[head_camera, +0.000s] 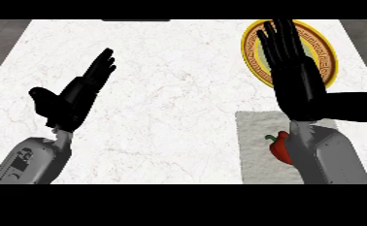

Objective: Pick the bell pepper from the placemat and place it in the plate

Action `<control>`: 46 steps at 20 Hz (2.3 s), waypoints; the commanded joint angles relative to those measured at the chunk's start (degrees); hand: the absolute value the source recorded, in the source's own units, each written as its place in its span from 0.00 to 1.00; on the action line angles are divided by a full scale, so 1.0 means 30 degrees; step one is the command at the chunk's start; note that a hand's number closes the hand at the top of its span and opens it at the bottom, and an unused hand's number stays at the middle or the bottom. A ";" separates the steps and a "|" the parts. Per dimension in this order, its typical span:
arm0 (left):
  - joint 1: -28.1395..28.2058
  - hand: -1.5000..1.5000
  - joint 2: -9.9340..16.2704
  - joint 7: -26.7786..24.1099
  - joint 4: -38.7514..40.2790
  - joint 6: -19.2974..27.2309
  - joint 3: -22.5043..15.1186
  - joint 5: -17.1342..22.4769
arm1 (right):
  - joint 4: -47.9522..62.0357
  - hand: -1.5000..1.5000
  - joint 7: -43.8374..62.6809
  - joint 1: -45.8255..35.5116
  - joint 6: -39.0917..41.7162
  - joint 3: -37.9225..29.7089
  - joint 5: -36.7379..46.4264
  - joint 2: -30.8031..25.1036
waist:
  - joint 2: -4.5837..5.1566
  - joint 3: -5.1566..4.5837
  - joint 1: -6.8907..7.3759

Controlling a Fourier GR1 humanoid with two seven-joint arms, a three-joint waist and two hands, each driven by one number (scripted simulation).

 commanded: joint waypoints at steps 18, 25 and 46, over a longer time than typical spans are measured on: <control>0.4461 0.50 -0.0525 -0.6014 0.4692 -0.0370 0.2563 -0.1252 | -0.1816 0.00 -0.8101 1.0789 -0.1807 0.5097 0.9729 -0.4412 | -0.0107 -0.0233 -0.0735; 0.4355 0.50 -0.1007 -0.5340 0.4135 -0.0218 0.2518 -0.1842 | -0.4792 0.00 -0.5528 1.3022 -0.2213 0.2995 1.1499 -0.7291 | -0.0116 -0.0245 -0.0625; 0.3968 0.50 -0.2280 -0.4886 0.4083 -0.0523 0.3191 -0.3191 | -0.5389 0.00 0.6721 1.0281 0.5866 0.3442 1.6702 -0.9427 | -0.0048 -0.0223 -0.0317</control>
